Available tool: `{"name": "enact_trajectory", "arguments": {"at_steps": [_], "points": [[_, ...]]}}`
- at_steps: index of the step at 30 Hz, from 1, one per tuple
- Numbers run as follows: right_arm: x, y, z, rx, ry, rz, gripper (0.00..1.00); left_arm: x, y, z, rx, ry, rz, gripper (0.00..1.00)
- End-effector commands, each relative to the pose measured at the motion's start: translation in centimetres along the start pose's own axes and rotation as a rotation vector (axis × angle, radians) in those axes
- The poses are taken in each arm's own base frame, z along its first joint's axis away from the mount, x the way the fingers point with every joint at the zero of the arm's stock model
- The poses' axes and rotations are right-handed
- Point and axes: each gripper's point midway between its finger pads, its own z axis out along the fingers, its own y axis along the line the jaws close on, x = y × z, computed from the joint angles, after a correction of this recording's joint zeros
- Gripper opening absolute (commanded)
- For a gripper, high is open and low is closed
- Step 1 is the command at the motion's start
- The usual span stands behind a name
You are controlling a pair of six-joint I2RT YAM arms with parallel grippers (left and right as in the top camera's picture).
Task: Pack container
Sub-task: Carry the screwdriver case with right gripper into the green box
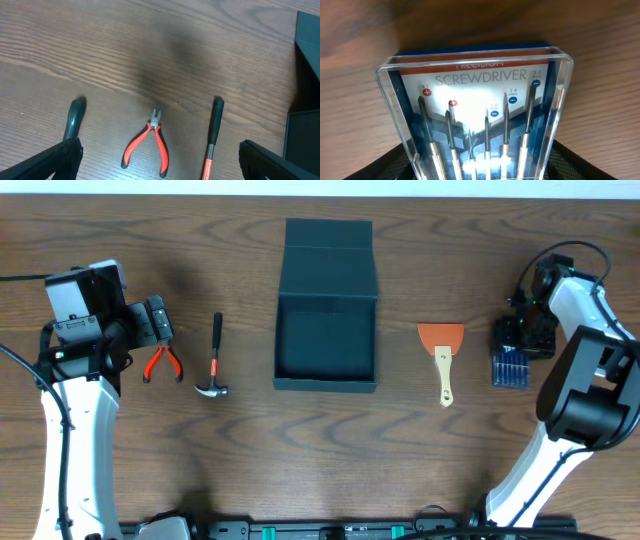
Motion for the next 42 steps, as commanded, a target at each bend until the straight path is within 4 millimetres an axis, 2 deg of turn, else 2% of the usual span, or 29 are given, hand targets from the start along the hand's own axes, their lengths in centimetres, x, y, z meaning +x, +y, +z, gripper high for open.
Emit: {"name": "enact_trajectory", "arguments": {"at_steps": [1,5,8,11,14,17,20,23,25,30,35,39,42], "points": [[-1.1,4.5,-1.2,-0.100,-0.006,-0.052,0.48,-0.4,0.0,0.0,0.004,-0.004,0.006,0.98],[-3.1,8.7,-6.8,-0.106,-0.115,-0.168,0.33,-0.4,0.0,0.0,0.004,-0.004,0.006,0.98],[-4.4,12.7,-11.8,-0.100,-0.235,-0.311,0.17,-0.4,0.0,0.0,0.004,-0.004,0.006,0.98],[-4.9,17.3,-16.2,-0.101,-0.356,-0.459,0.07,-0.4,0.0,0.0,0.004,-0.004,0.006,0.98],[-4.3,23.1,-19.8,-0.103,-0.463,-0.656,0.03,-0.4,0.0,0.0,0.004,-0.004,0.006,0.98],[-2.4,29.1,-21.5,-0.094,-0.541,-0.916,0.01,-0.4,0.0,0.0,0.004,-0.004,0.006,0.98],[0.1,34.2,-21.6,-0.082,-0.583,-1.155,0.01,-0.4,0.0,0.0,0.004,-0.004,0.006,0.98],[1.4,37.7,-20.7,-0.090,-0.600,-1.259,0.01,-0.4,0.0,0.0,0.004,-0.004,0.006,0.98],[2.0,39.0,-19.5,-0.092,-0.581,-1.296,0.01,-0.4,0.0,0.0,0.004,-0.004,0.006,0.98],[3.2,38.9,-16.4,-0.074,-0.461,-1.368,0.01,-0.4,0.0,0.0,0.004,-0.004,0.006,0.98],[3.7,38.6,-14.9,-0.083,-0.400,-1.379,0.01,-0.4,0.0,0.0,0.004,-0.004,0.006,0.98],[5.9,39.1,-14.1,-0.181,-0.330,-1.444,0.01,-0.4,0.0,0.0,0.004,-0.004,0.006,0.98],[6.7,38.8,-13.1,-0.182,-0.273,-1.486,0.01,-0.4,0.0,0.0,0.004,-0.004,0.006,0.98]]}}
